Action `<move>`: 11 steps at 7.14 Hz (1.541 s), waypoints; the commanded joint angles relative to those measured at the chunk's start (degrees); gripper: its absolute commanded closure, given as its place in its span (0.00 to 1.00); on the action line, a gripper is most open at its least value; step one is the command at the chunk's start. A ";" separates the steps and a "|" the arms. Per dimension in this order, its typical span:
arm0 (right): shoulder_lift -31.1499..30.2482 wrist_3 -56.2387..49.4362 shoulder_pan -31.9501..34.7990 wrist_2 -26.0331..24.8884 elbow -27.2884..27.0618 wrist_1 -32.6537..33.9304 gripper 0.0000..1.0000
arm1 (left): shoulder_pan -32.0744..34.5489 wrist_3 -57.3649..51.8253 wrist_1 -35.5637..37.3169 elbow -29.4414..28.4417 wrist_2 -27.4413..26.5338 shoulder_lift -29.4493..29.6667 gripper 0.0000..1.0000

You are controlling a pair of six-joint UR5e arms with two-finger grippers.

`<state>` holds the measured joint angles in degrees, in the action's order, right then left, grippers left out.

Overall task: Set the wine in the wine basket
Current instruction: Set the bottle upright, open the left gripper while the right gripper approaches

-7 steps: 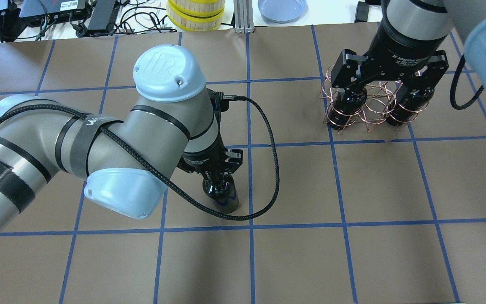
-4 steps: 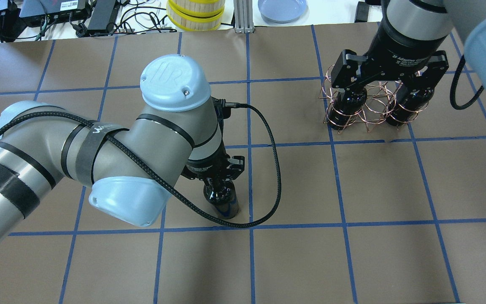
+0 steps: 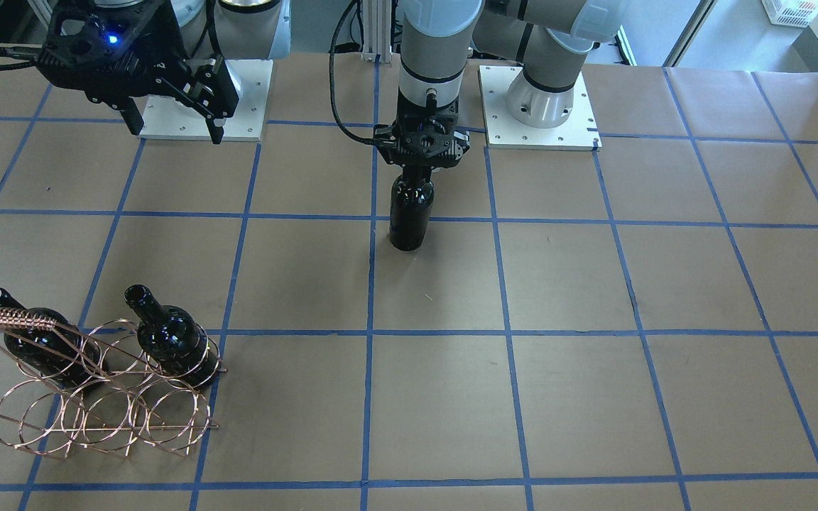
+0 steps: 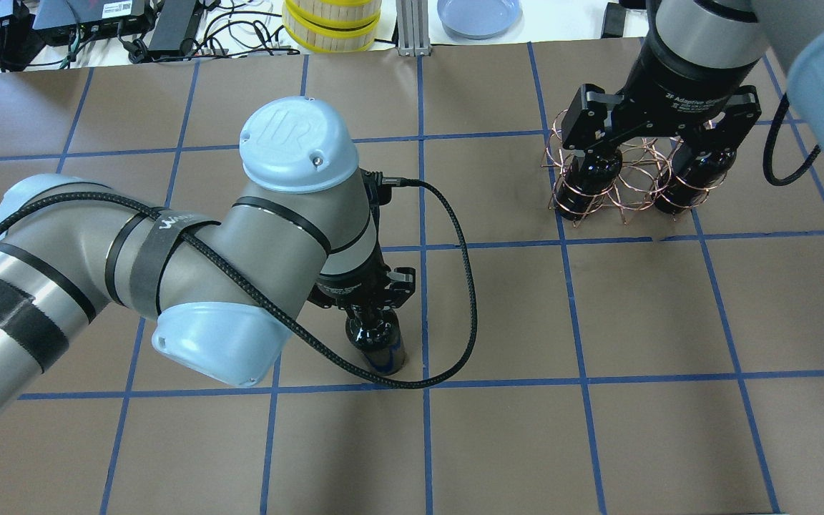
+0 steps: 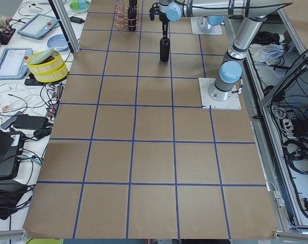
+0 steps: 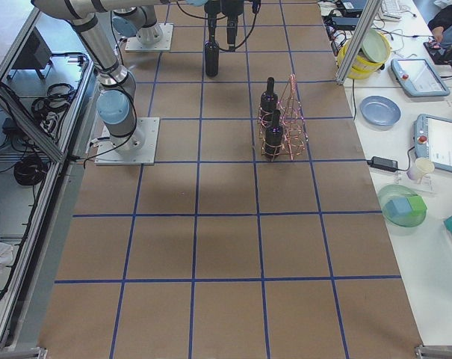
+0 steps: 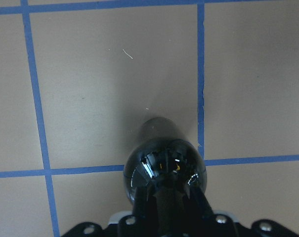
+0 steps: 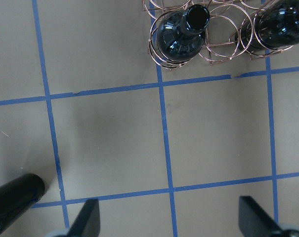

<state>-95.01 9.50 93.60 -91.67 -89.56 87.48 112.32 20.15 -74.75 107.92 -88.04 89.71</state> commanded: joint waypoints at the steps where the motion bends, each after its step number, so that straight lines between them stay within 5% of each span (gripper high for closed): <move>1: 0.00 -0.01 0.00 0.00 0.00 -0.02 0.00 | 0.00 0.24 -0.23 0.01 0.06 0.11 1.00; 2: 0.00 -0.01 0.00 0.09 0.00 -0.02 0.00 | 0.00 -0.20 -0.23 -0.17 -0.37 0.11 0.86; 3: 0.00 -0.01 0.00 0.00 -0.17 -0.11 0.00 | 0.00 -0.11 -0.31 -0.26 -0.38 0.11 0.45; 4: 0.00 -0.27 0.00 -0.09 -1.39 -0.55 0.00 | 0.00 -0.03 -0.40 -0.26 -0.46 0.11 0.26; 6: 0.17 -2.12 0.00 0.09 -8.48 -0.04 0.01 | -0.08 -0.46 -0.40 -0.69 -0.29 -0.15 0.18; 8: 1.14 -2.03 0.78 2.63 -15.26 7.92 0.02 | -0.96 -0.81 -0.92 -4.28 -0.47 -0.68 0.13; 11: 1.23 5.77 8.24 2.55 -15.73 11.57 0.01 | -13.13 -12.38 -12.69 -13.07 -0.47 -1.65 0.09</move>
<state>-93.83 11.94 99.12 -89.13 -105.23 97.94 104.73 12.53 -83.75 98.00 -88.51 88.32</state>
